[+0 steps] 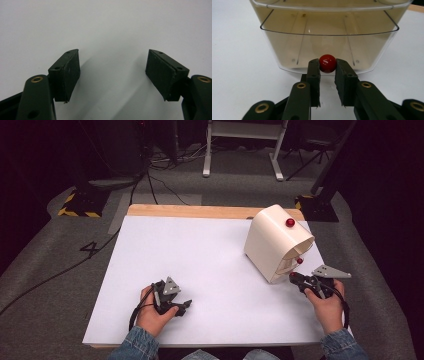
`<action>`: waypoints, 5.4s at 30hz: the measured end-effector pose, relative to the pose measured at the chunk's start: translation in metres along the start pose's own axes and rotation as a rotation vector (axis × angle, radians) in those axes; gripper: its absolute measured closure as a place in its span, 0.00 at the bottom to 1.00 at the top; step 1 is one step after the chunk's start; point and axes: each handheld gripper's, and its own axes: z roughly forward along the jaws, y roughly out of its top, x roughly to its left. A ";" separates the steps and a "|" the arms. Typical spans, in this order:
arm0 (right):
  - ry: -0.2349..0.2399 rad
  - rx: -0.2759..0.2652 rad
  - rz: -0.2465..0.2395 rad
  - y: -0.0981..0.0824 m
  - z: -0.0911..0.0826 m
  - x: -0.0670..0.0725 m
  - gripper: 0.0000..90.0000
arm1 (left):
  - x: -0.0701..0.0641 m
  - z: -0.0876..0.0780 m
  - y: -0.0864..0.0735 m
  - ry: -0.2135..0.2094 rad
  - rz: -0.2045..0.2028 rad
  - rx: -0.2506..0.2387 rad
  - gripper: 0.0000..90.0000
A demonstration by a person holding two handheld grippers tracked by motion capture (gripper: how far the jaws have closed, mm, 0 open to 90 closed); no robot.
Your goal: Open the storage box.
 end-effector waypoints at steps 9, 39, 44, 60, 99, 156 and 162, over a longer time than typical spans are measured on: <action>-0.005 -0.003 0.020 -0.014 -0.035 0.004 0.83 | 0.000 0.000 0.000 -0.001 0.000 -0.001 0.31; -0.009 0.120 0.050 -0.067 -0.073 0.010 0.82 | 0.000 0.000 0.000 0.001 0.001 -0.003 0.31; -0.003 0.125 0.061 -0.069 -0.072 0.009 0.82 | 0.000 0.000 0.000 0.001 0.000 -0.002 0.31; -0.034 0.090 0.075 -0.059 -0.083 0.014 0.49 | 0.000 0.000 0.000 0.001 0.000 -0.003 0.31; 0.004 -0.120 -0.019 0.052 -0.090 0.017 0.56 | 0.000 0.000 0.000 -0.003 -0.003 0.000 0.31; -0.025 -0.102 -0.069 0.042 -0.087 0.011 0.82 | 0.000 0.000 0.000 -0.005 -0.005 -0.004 0.31; -0.022 -0.110 -0.068 0.033 -0.107 0.012 0.82 | 0.000 0.000 0.000 -0.002 -0.001 -0.002 0.31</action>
